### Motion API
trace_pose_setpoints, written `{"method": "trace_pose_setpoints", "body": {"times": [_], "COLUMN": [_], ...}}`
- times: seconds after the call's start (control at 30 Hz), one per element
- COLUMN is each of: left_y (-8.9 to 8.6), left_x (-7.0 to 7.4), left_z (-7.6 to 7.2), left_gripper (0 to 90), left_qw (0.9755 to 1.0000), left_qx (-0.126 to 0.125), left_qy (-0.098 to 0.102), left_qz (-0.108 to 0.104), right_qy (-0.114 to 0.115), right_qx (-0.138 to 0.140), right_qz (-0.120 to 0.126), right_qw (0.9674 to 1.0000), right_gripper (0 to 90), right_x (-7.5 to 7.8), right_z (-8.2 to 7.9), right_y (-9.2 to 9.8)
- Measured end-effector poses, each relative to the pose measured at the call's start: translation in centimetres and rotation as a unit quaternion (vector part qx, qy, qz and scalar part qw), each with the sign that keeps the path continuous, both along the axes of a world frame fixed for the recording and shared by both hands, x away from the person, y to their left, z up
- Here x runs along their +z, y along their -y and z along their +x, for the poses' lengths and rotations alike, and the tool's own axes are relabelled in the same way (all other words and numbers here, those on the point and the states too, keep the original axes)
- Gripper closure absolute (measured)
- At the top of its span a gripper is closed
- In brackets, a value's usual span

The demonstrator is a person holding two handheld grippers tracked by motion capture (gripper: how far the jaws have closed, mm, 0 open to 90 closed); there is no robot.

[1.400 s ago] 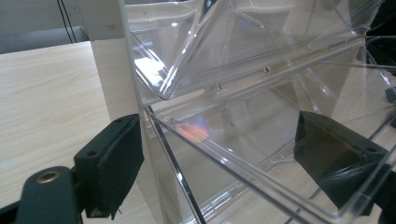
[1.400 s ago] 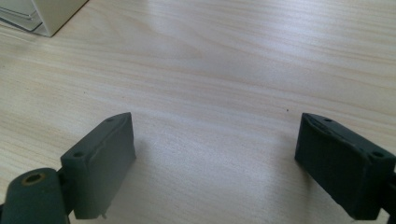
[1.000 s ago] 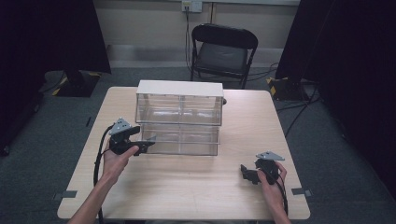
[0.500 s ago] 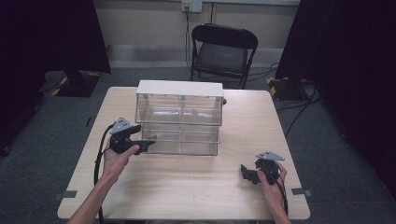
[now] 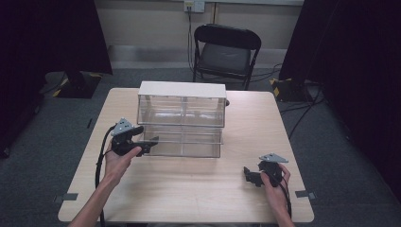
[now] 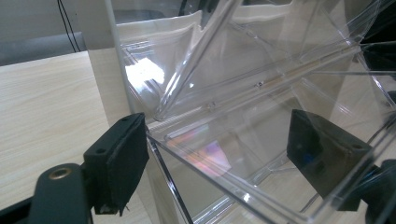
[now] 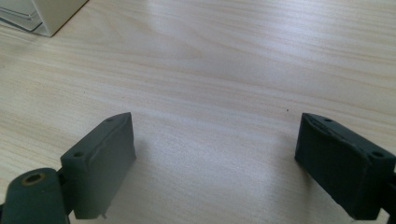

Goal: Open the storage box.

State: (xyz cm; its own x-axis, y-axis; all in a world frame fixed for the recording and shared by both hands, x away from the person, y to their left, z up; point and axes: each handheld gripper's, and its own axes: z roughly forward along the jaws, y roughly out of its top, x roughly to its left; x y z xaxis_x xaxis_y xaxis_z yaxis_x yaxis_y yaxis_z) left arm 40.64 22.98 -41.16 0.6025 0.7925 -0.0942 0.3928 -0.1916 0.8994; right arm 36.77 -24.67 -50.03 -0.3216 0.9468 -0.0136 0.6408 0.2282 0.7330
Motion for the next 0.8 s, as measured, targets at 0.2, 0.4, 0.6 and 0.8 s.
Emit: {"method": "trace_pose_setpoints", "body": {"times": [0.2, 0.4, 0.6, 0.8], "left_y": [0.03, 0.04, -0.09, -0.08], "left_x": [0.02, 0.08, 0.16, 0.30], "left_z": [0.01, -0.01, -0.14, -0.16], "left_gripper": [20.6, 21.0, 23.4, 24.2], "left_qw": [1.0000, 1.0000, 1.0000, 0.9999], "left_qx": [0.001, 0.000, -0.002, -0.001], "left_qy": [-0.001, 0.000, 0.000, 0.003], "left_qz": [-0.001, 0.001, 0.009, 0.011], "right_qy": [0.000, 0.000, 0.000, 0.000], "right_qx": [0.000, 0.000, 0.001, 0.000], "right_qz": [0.000, 0.000, -0.001, 0.000], "right_qw": [1.0000, 1.0000, 1.0000, 1.0000], "right_gripper": [11.3, 11.3, 11.3, 11.3], "right_x": [0.00, 0.00, 0.00, 0.00], "right_z": [0.00, 0.00, 0.00, 0.00], "right_y": [0.00, 0.01, 0.01, 0.00]}}
